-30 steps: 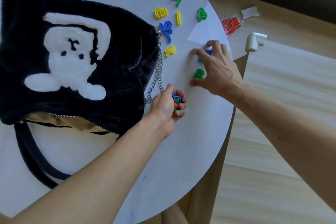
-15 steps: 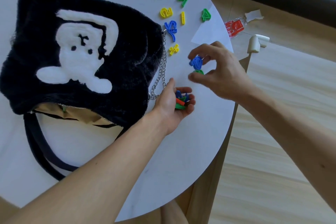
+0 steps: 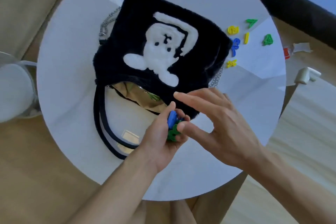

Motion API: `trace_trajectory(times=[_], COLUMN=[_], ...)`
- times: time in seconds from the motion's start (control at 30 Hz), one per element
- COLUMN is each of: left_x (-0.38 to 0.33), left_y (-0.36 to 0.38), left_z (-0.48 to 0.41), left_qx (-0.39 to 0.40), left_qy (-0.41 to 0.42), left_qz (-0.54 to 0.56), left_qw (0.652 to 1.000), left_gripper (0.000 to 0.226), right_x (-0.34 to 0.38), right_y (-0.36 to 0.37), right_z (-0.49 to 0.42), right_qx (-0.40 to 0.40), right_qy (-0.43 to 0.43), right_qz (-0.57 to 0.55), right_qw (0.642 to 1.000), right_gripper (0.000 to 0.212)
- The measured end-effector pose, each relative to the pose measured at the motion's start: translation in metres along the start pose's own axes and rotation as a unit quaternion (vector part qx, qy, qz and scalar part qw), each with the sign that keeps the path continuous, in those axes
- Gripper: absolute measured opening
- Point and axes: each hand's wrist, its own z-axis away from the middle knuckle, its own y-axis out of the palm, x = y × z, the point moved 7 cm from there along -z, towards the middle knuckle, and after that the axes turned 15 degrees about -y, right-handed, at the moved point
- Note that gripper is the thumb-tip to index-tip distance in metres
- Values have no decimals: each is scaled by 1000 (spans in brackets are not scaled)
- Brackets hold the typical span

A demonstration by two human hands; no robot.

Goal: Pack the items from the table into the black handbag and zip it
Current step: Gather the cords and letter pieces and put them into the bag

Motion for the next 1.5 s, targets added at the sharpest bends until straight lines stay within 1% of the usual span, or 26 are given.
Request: trace_trajectory(times=[0.07,0.1,0.13,0.17,0.23,0.27,0.3,0.33,0.37,0.43,0.5,0.53,0.6,0.7,0.83,0.9,1.0,1.03,1.1,1.17,1.27,1.33,1.4,1.5], left_x=[-17,-27,-33,-40,-55,-63,-69,-75,-80,-91,-104,-110,-117,-120,-121,-118,-105,-102,-98,-93,-79,-73,-66,-53], left_y=[-36,-54,-64,-73,-88,-92,-92,-89,-83,-64,-41,-30,-11,5,9,11,13,12,5,-7,-23,-28,-20,26], left_z=[9,13,13,13,13,10,7,4,1,-4,-2,1,8,21,30,31,29,29,28,30,38,46,48,37], left_qx=[-42,-61,-77,-93,-120,-128,-131,-129,-123,-98,-45,-16,38,110,155,155,133,114,39,-55,-191,-258,-273,-215], left_qy=[17,23,28,35,49,53,55,53,49,49,65,75,86,79,97,99,98,107,136,164,173,172,161,139], left_qz=[45,64,73,82,91,88,85,83,82,94,122,133,143,133,121,121,118,120,114,104,95,74,49,-10], left_qw=[998,996,994,992,987,986,986,987,988,990,989,988,985,982,976,975,979,980,983,979,962,948,947,967], left_gripper=[31,29,28,28,27,28,27,27,26,22,23,25,28,32,32,38,44,45,44,36,28,21,19,19], right_x=[0,0,-3,-5,-8,-11,-15,-17,-18,-15,-6,-1,8,12,6,4,-1,-2,-6,-9,-16,-28,-48,-93], right_y=[10,18,24,33,56,63,64,58,49,21,-1,-6,-8,-1,8,10,14,15,15,17,14,4,-11,-41], right_z=[-25,-41,-52,-67,-94,-104,-114,-122,-129,-137,-143,-144,-144,-132,-121,-120,-117,-116,-111,-105,-88,-74,-55,-22], right_qx=[-70,-84,-78,-48,48,77,84,70,39,-49,-104,-111,-99,-87,-98,-103,-96,-88,-74,-53,-38,-53,-82,-118], right_qy=[36,54,71,79,82,85,89,95,105,121,123,129,137,156,175,179,176,171,152,124,100,105,133,186], right_qz=[12,46,89,143,243,268,276,267,246,202,180,172,165,147,100,85,65,57,36,8,-45,-76,-95,-82], right_qw=[997,994,990,985,965,957,953,956,963,971,970,970,972,973,975,975,978,980,985,991,993,990,983,972], right_gripper=[43,45,50,57,67,63,55,47,41,37,35,34,28,22,22,23,25,25,26,25,21,20,20,20])
